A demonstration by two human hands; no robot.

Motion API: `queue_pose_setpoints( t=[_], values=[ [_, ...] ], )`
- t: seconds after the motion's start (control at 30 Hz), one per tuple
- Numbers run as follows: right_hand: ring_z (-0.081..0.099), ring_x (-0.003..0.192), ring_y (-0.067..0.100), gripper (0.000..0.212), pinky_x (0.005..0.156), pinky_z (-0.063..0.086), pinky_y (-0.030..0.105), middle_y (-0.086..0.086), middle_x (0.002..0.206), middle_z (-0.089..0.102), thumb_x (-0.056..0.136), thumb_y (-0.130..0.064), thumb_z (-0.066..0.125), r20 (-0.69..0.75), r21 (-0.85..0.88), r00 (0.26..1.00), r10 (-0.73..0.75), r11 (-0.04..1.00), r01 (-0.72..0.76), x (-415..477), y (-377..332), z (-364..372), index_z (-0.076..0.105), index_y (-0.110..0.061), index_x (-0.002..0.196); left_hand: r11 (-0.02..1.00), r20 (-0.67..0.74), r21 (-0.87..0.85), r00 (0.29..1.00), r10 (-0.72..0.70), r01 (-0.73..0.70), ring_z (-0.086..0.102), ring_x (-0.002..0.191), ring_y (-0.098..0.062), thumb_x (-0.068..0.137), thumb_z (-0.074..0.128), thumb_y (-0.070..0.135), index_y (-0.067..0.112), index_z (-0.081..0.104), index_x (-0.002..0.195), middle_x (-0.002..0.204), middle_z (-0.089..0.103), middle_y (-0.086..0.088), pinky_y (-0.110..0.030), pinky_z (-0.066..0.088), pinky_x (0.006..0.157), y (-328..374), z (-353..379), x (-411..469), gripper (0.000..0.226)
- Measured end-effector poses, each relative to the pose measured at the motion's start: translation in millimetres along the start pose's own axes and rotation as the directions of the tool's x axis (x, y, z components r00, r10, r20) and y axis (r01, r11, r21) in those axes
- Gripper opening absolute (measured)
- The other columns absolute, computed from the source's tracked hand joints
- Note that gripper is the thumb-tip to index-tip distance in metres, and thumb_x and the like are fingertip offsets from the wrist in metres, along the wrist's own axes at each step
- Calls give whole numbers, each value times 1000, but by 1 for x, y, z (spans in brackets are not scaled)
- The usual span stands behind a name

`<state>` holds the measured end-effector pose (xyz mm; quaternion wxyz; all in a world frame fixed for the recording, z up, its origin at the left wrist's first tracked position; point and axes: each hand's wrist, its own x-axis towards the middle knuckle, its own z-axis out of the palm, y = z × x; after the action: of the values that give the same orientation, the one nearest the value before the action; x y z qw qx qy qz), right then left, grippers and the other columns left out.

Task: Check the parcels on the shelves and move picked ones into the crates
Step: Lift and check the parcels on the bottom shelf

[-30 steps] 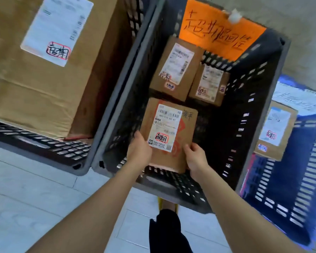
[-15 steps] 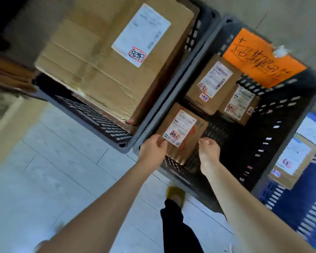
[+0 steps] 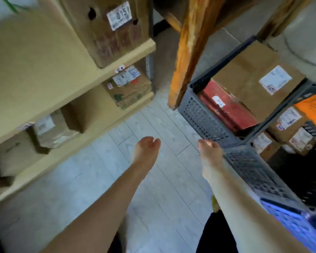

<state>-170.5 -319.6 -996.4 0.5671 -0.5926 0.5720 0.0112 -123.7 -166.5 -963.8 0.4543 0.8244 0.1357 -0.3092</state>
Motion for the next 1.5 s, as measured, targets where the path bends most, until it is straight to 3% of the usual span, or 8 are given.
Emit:
queue_pose_setpoints(
  t=[0.37,0.5,0.67,0.77,0.9,1.07,1.4,1.5],
  values=[
    [43,63,5,14,60,34,17,-7,72,46,82,-10,55,495,-44,857,-142,981,188,-82,90,292,46,-15,73,986,-404,85,910,-99,145,55,83,-42,90,47,24,-5,57,90,85,55,-30,-40,45,66,-211,-199,102,30],
    [49,70,6,10,58,37,14,-12,73,50,85,-21,60,547,-9,799,-250,953,304,-53,125,383,52,-15,83,999,-647,19,762,-26,50,52,115,-36,91,51,29,4,49,127,125,56,-22,-36,42,93,-272,-225,165,43],
    [51,102,15,34,84,35,24,0,116,56,85,-46,58,663,78,633,-400,878,473,-26,135,479,56,-20,106,992,-832,15,549,84,-128,55,84,-35,90,51,26,-3,53,104,99,61,-25,-34,40,67,-324,-264,235,32],
    [48,99,10,63,86,33,28,-8,112,50,84,-53,55,754,76,525,-394,847,525,-18,134,517,43,-16,133,964,-798,-161,602,-1,-213,58,84,-29,90,50,35,2,57,105,96,64,-14,-28,41,65,-343,-275,266,38],
    [42,70,-9,18,61,33,14,-23,81,48,89,-42,52,774,147,436,-459,800,582,-6,142,532,53,-29,102,805,-665,-482,743,-78,-347,61,84,-22,87,54,34,16,56,91,88,63,-3,-34,50,74,-359,-275,280,19],
    [41,59,-18,12,48,30,-7,-28,76,40,91,-27,50,708,249,400,-582,735,631,-7,160,517,39,-30,93,725,-676,-537,734,-64,-431,55,89,-24,62,54,34,18,51,84,96,58,-8,-39,45,79,-373,-264,266,28],
    [44,66,4,7,49,33,4,-8,73,50,88,-19,49,637,262,391,-664,663,701,-8,167,515,49,-13,87,681,-686,-551,726,-41,-482,49,85,-23,57,52,29,18,47,80,84,52,-4,-36,41,78,-378,-260,265,26],
    [42,60,4,11,44,31,6,-6,68,46,86,-18,51,636,266,406,-656,680,683,-6,166,514,46,-15,77,696,-680,-523,733,8,-493,54,93,-20,61,55,34,14,52,109,97,58,-2,-35,44,83,-381,-261,267,51]
  ],
)
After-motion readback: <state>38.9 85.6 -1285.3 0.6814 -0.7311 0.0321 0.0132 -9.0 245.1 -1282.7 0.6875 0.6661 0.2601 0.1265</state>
